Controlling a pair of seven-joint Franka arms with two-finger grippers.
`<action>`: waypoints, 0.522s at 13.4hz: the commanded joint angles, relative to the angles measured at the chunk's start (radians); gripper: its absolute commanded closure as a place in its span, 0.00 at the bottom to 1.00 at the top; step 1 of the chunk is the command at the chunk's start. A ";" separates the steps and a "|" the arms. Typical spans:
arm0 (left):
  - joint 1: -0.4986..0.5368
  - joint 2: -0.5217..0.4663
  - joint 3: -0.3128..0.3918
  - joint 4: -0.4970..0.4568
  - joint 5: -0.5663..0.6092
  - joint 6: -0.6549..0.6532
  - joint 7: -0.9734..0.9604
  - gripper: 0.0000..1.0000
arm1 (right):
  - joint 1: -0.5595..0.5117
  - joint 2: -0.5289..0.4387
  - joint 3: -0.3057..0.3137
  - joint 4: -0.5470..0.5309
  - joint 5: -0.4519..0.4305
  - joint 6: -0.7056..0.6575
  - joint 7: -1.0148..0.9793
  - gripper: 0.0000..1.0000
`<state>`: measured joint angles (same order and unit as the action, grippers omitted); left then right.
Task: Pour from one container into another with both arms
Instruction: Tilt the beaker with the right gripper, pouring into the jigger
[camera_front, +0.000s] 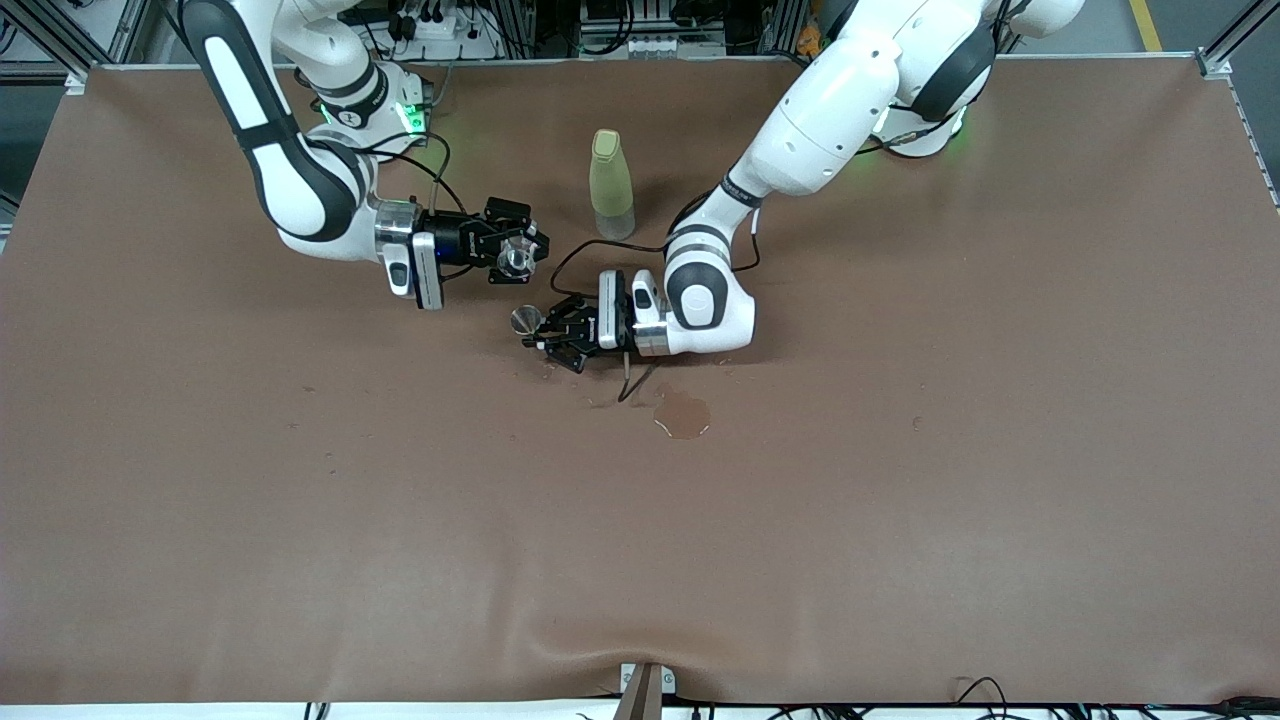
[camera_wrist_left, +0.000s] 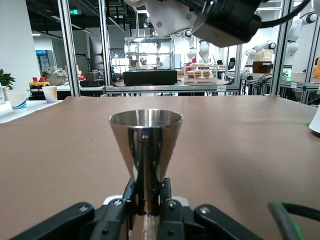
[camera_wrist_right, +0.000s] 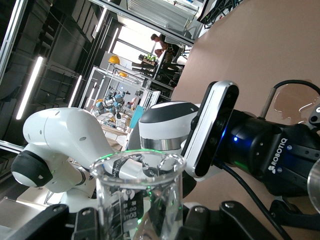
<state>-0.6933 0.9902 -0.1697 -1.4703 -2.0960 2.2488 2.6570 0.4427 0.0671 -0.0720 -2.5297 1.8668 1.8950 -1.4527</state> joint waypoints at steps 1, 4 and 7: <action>0.006 -0.038 -0.005 -0.042 -0.039 -0.011 0.038 1.00 | 0.004 -0.030 0.005 -0.009 0.017 0.004 0.047 1.00; 0.006 -0.039 -0.005 -0.045 -0.039 -0.011 0.038 1.00 | 0.004 -0.032 0.005 -0.009 0.017 0.004 0.063 1.00; 0.006 -0.041 -0.005 -0.050 -0.039 -0.011 0.038 1.00 | 0.002 -0.032 0.005 -0.008 0.017 0.003 0.112 1.00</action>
<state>-0.6933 0.9879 -0.1698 -1.4741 -2.0960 2.2484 2.6570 0.4428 0.0671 -0.0720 -2.5296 1.8668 1.8945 -1.3959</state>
